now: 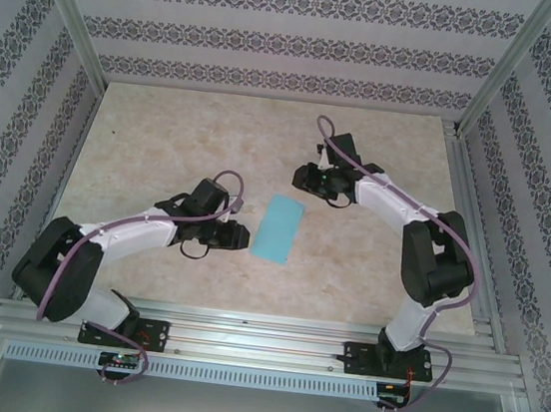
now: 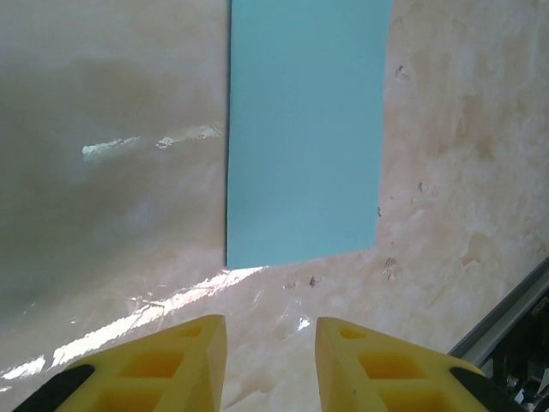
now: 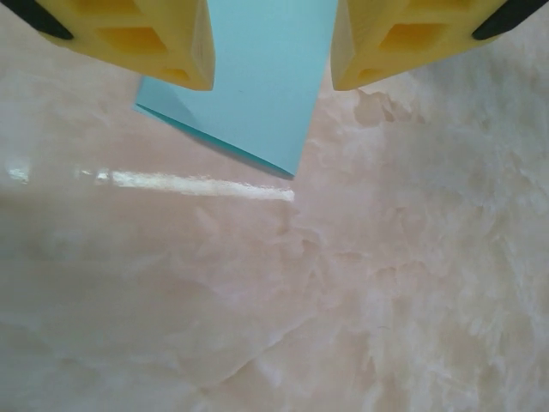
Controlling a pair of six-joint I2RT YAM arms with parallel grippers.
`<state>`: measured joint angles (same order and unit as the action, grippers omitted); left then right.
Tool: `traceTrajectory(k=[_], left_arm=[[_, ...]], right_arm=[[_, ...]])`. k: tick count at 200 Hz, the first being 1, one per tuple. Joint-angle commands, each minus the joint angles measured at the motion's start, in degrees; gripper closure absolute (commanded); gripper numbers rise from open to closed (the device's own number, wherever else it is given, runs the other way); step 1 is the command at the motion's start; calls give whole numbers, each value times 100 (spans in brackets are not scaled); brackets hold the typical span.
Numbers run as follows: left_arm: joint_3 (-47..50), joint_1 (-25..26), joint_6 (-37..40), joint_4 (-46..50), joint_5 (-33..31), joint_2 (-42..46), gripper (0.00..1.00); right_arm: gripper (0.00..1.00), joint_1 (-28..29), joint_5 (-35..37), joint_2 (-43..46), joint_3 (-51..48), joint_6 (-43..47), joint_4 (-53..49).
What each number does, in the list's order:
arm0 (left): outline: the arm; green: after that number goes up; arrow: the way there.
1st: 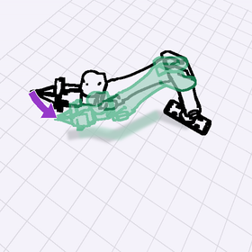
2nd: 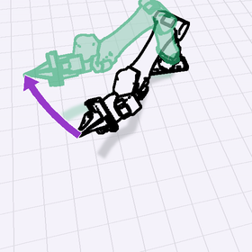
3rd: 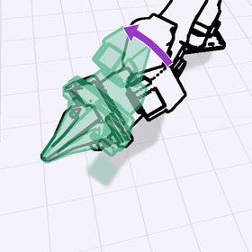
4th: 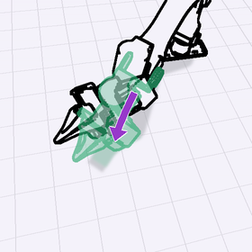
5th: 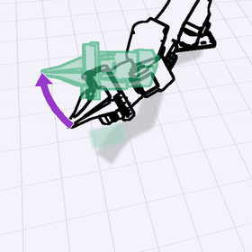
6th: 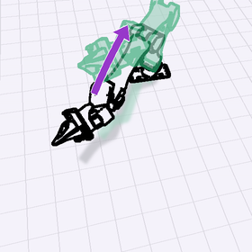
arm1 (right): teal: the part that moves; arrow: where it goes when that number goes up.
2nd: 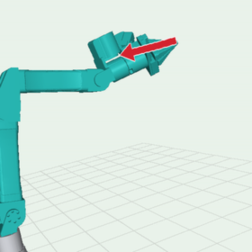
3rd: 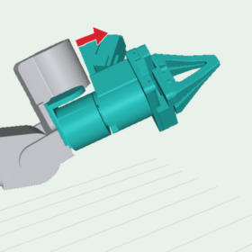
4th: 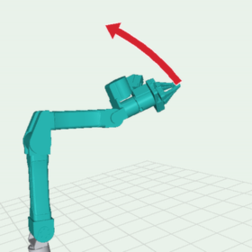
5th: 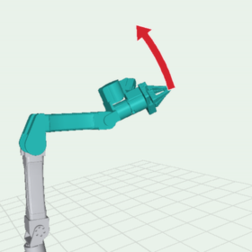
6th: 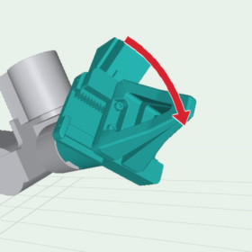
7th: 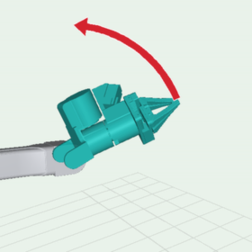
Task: Fold a paper plane with a square sheet of paper (fold left side to right side)
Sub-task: Fold the triangle a second time at the center of the table.
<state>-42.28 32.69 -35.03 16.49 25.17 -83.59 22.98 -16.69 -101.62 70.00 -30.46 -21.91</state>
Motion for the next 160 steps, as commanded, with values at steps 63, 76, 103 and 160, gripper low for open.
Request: traceTrajectory(k=[63, 76, 103, 160], left_arm=[[-588, -118, -225, -793, 500, -1391, 72], [-582, -116, -242, -809, 515, -1453, 72], [-573, -118, -250, -843, 523, -1552, 72], [-561, -111, -250, -868, 551, -1664, 73]], right_arm=[[60, -204, -788, -187, -1452, -1087, 1411], [60, -193, -831, -256, -1472, -1145, 1499], [63, -152, -898, -371, -1463, -1241, 1601], [66, -32, -889, -542, -1408, -1362, 1609]])
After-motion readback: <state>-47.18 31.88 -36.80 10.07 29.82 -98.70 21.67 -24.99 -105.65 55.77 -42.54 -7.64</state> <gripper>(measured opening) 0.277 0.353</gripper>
